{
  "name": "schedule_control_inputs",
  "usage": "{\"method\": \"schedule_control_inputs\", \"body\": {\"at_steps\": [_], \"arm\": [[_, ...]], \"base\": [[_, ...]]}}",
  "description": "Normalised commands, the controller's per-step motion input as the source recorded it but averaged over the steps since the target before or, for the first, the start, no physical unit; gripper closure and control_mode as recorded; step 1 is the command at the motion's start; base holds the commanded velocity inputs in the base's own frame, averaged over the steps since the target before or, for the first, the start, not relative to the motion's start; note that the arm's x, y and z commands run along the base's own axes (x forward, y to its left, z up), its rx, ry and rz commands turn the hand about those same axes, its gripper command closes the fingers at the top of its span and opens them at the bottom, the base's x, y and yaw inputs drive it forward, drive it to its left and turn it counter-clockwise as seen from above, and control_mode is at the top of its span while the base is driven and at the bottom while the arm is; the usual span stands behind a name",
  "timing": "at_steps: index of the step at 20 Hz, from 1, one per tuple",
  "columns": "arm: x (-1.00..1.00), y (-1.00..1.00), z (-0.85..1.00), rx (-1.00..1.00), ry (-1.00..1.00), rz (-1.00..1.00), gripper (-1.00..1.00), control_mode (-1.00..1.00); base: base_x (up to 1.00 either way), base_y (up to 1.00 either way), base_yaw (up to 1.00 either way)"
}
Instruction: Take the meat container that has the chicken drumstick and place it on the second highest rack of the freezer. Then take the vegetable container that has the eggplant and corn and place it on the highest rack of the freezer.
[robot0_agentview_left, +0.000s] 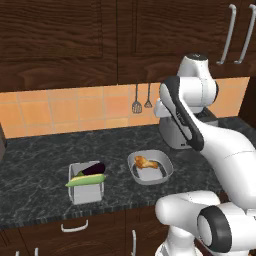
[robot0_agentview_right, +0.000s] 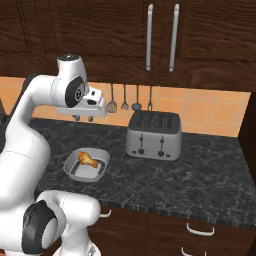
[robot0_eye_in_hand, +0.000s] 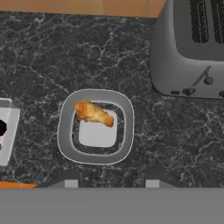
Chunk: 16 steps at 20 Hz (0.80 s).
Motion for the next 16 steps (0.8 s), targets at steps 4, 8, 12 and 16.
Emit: {"method": "schedule_control_inputs", "body": {"at_steps": [4,8,12,16], "arm": [[-0.65,-0.04,-0.07,0.05,-0.04,0.0,-1.0,-1.0],[-1.0,-0.39,-0.5,0.1,-0.06,-0.04,-1.0,-1.0],[-0.67,-0.3,-0.85,0.01,0.07,-0.4,-1.0,-1.0],[-0.04,-0.16,-0.74,-0.01,0.12,-0.47,-1.0,-1.0]], "base": [[0.0,0.0,0.0],[0.0,0.0,0.0],[0.0,0.0,0.0],[0.0,0.0,0.0]]}}
